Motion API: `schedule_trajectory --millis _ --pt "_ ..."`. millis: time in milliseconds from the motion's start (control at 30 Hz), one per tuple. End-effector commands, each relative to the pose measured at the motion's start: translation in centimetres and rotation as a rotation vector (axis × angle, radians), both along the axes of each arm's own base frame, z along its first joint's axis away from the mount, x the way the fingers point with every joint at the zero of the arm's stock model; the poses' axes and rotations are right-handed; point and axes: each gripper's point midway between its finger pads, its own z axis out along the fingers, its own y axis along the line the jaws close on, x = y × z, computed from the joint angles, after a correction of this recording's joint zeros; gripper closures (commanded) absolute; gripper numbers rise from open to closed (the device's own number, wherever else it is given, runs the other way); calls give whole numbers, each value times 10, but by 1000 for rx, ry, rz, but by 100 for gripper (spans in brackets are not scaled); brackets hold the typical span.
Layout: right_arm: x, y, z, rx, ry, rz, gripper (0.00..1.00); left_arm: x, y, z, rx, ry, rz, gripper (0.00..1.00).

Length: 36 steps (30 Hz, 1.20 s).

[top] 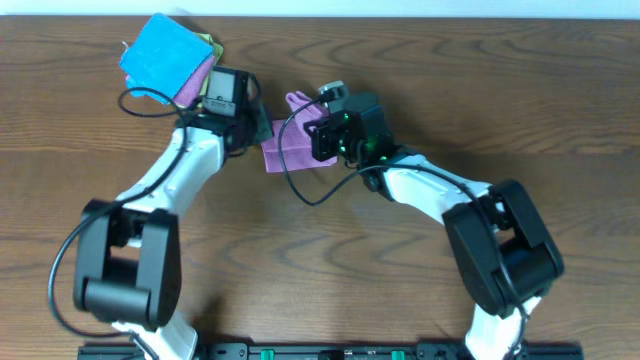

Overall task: Fold the cloth
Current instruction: 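Fold the strip in half, moving the right gripper toward the left, then release the cloth with the right gripper and retract the right arm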

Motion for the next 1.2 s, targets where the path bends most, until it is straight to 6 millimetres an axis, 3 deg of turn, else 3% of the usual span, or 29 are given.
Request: schedule_trajectory --millis 0,100,367,467,633,833,967,1033,1067,1167 --pt "3 19 0 -9 -19 36 97 11 22 32 67 -90 29 95" --pt "5 30 -5 -30 -7 59 97 11 36 46 76 -115 52 94" --pt "-2 39 -22 -73 42 90 92 11 60 58 76 -128 104 94" --pt "-11 45 -25 -83 56 130 76 11 64 59 76 -130 113 94" --pt "-34 61 -28 -68 97 217 67 12 68 59 77 -132 121 94" --pt "-66 82 -31 -53 148 315 42 13 80 60 78 -133 148 94" --pt "-69 88 -23 -34 144 338 24 13 86 61 78 -133 161 85" --pt "-67 87 -12 -18 130 340 7 13 87 63 74 -138 162 79" --pt "-64 86 -5 -12 118 335 1 12 86 65 73 -141 161 71" --pt "-58 78 10 -2 101 319 1 12 85 70 64 -151 156 51"
